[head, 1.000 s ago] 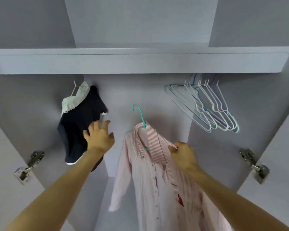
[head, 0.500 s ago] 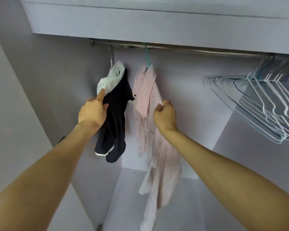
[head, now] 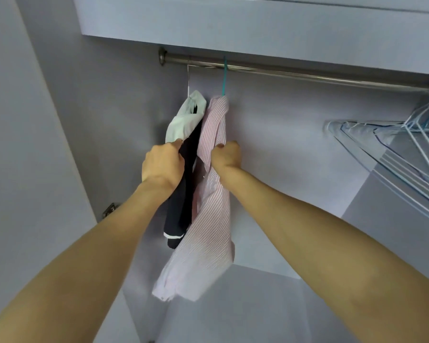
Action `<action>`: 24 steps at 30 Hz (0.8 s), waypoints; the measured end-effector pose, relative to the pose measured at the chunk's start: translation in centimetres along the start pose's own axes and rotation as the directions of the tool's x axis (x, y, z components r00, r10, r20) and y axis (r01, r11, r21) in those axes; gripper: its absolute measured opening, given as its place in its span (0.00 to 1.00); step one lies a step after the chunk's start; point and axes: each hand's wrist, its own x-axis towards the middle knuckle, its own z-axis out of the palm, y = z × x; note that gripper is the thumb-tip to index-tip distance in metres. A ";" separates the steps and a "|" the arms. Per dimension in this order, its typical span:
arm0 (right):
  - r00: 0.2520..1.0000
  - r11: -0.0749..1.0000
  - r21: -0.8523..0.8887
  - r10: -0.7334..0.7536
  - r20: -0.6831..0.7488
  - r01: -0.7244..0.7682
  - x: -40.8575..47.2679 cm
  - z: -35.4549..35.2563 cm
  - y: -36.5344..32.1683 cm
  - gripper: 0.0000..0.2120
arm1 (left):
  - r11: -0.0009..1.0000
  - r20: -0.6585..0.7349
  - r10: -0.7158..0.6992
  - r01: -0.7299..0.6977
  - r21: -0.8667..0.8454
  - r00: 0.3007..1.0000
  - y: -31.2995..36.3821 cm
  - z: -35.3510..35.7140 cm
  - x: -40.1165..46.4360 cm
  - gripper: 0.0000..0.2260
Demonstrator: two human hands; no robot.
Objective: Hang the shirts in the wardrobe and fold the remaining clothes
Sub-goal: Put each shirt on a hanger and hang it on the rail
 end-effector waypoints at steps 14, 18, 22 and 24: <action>0.912 0.935 -0.021 -0.341 0.230 0.355 -10.6 -5.2 4.6 0.18 | 0.983 0.047 -0.031 0.039 -0.179 0.998 -0.7 -2.4 -12.2 0.22; 0.852 0.937 0.025 -0.329 0.407 0.349 -16.8 -7.2 7.7 0.18 | 0.973 0.011 -0.157 0.157 -0.169 0.987 -0.9 -4.3 -19.8 0.20; 0.723 0.960 0.023 -0.227 0.653 0.281 -23.7 -8.5 11.5 0.16 | 0.917 -0.071 -0.373 0.356 -0.179 0.925 -1.3 -5.9 -30.5 0.18; 0.612 0.960 -0.004 -0.176 0.771 0.281 -27.7 -8.8 13.7 0.15 | 0.842 -0.113 -0.531 0.507 -0.184 0.840 -1.6 -6.4 -37.1 0.16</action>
